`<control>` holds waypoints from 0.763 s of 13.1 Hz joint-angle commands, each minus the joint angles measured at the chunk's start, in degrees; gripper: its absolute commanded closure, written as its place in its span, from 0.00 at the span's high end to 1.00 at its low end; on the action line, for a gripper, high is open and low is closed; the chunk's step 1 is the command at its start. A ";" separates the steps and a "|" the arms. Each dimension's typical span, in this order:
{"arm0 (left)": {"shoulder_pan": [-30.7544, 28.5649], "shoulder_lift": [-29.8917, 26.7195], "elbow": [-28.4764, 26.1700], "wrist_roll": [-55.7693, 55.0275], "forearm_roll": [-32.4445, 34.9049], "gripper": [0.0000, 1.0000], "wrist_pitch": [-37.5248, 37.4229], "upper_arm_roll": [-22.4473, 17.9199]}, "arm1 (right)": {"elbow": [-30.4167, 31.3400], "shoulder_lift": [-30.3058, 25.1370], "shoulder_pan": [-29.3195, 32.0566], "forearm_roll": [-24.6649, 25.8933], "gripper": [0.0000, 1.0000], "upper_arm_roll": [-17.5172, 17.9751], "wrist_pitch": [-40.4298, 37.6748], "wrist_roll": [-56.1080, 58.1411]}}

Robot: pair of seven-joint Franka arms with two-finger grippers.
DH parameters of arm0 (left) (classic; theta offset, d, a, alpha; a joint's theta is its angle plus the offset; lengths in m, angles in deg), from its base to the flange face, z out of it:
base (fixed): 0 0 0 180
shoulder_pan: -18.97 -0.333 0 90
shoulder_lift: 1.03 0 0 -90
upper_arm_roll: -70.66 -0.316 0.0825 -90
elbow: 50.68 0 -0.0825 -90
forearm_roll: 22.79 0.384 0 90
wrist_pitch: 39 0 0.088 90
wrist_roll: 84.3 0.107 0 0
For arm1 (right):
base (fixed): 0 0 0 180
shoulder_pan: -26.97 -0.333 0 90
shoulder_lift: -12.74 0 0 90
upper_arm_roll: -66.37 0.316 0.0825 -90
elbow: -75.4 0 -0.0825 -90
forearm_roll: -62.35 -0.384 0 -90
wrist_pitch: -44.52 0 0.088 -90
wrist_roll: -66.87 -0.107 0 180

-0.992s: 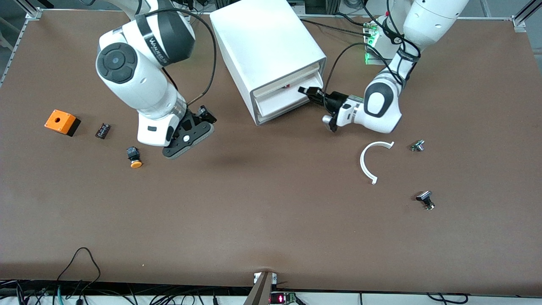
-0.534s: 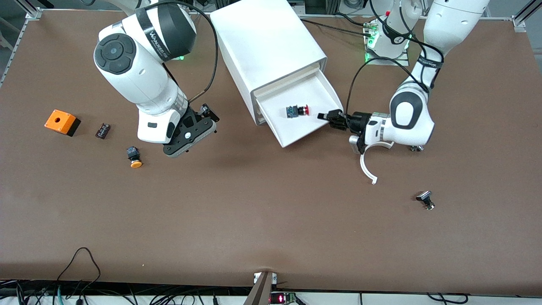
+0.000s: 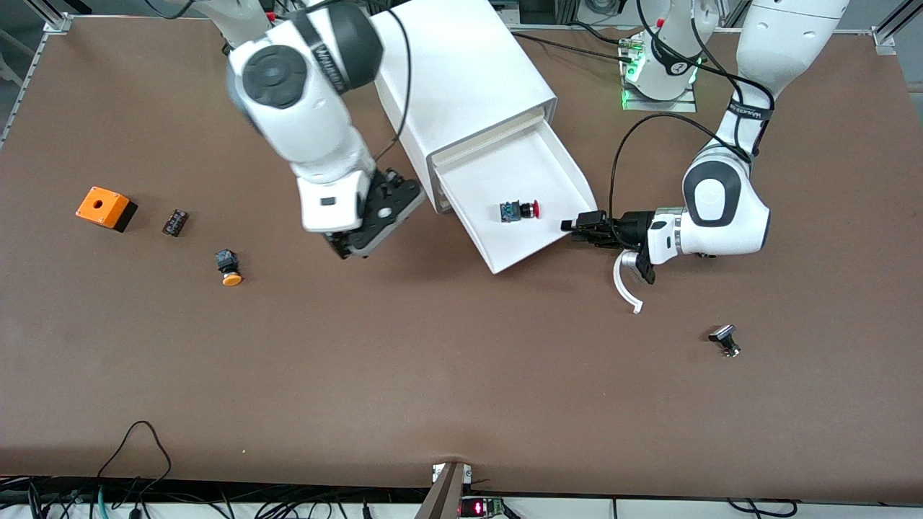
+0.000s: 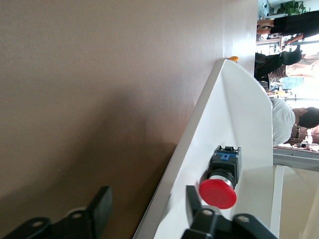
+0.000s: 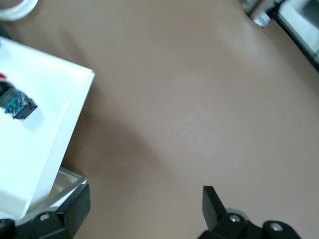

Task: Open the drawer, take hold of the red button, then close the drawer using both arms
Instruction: 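Lower the right gripper over the red button while the left gripper withdraws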

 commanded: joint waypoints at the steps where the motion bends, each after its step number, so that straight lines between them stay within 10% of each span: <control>1: -0.48 -2.47 1.49 -0.94 1.49 1.00 4.51 -0.01 | -3.60 2.29 -2.35 5.01 1.00 2.61 -0.62 3.73; 10: -4.52 -12.13 15.92 -1.38 41.46 1.00 6.21 -1.32 | -8.35 7.55 -5.95 3.10 1.00 9.83 -1.94 19.89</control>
